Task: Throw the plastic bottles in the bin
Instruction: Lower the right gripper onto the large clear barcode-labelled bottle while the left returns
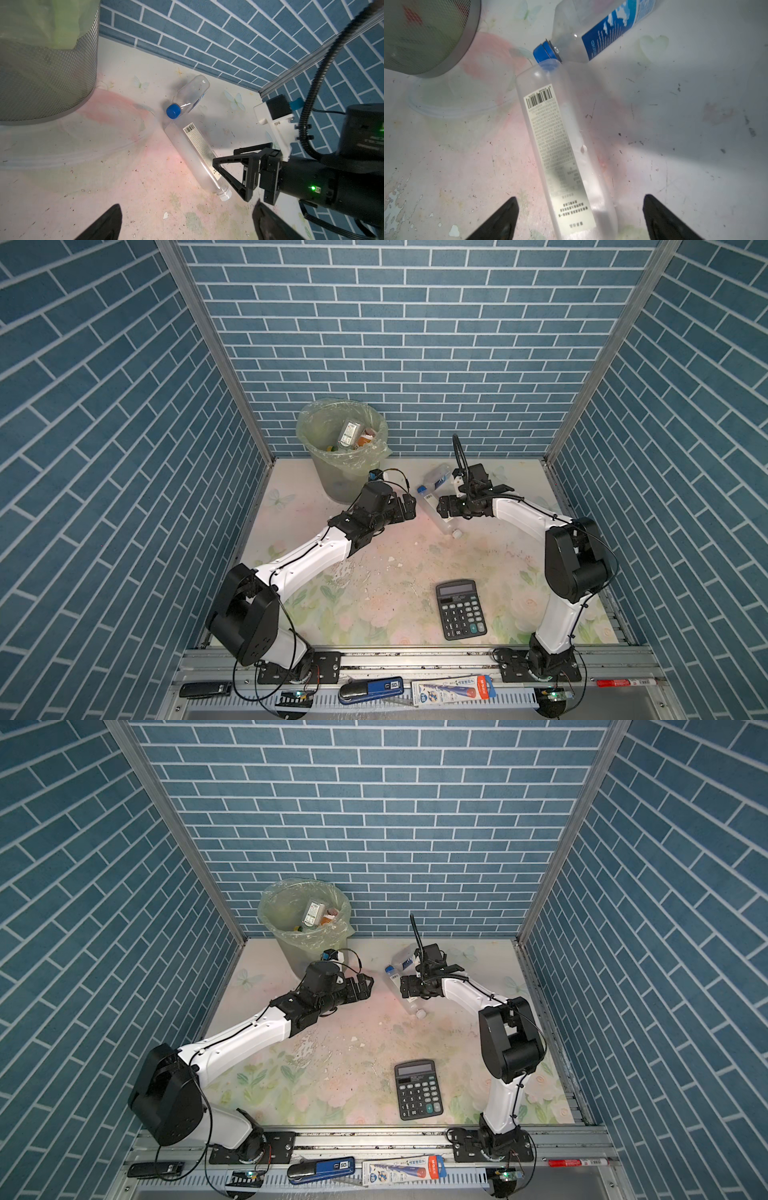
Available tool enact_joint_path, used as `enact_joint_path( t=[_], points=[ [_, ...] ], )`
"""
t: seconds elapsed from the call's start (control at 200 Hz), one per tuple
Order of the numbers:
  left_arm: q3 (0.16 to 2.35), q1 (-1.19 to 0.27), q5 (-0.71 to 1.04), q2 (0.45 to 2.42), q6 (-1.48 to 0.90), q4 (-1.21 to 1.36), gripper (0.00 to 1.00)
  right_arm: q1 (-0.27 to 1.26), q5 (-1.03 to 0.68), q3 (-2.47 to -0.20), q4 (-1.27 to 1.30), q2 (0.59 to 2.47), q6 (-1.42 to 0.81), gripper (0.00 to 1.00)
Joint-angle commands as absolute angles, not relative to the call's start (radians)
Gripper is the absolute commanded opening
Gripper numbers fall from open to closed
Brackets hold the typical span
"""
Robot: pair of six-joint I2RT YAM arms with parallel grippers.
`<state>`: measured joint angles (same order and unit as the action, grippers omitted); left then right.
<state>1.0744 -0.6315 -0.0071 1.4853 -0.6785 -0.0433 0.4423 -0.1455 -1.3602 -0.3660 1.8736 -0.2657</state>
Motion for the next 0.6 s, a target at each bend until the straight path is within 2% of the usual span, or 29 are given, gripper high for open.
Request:
enact_joint_path(
  t=[0.0, 0.335, 0.595],
  points=[
    [1.065, -0.636, -0.01, 1.48, -0.674, -0.027, 0.99, 0.448, -0.199, -1.391, -0.35, 1.919, -0.293, 0.91],
    [1.013, -0.633, -0.015, 1.467, -0.701, -0.009, 0.99, 0.477, -0.187, -1.391, -0.338, 1.99, -0.305, 0.8],
    [0.996, -0.628, -0.015, 1.454, -0.716, -0.014, 0.99, 0.493, -0.181, -1.357, -0.332, 1.97, -0.313, 0.55]
  ],
)
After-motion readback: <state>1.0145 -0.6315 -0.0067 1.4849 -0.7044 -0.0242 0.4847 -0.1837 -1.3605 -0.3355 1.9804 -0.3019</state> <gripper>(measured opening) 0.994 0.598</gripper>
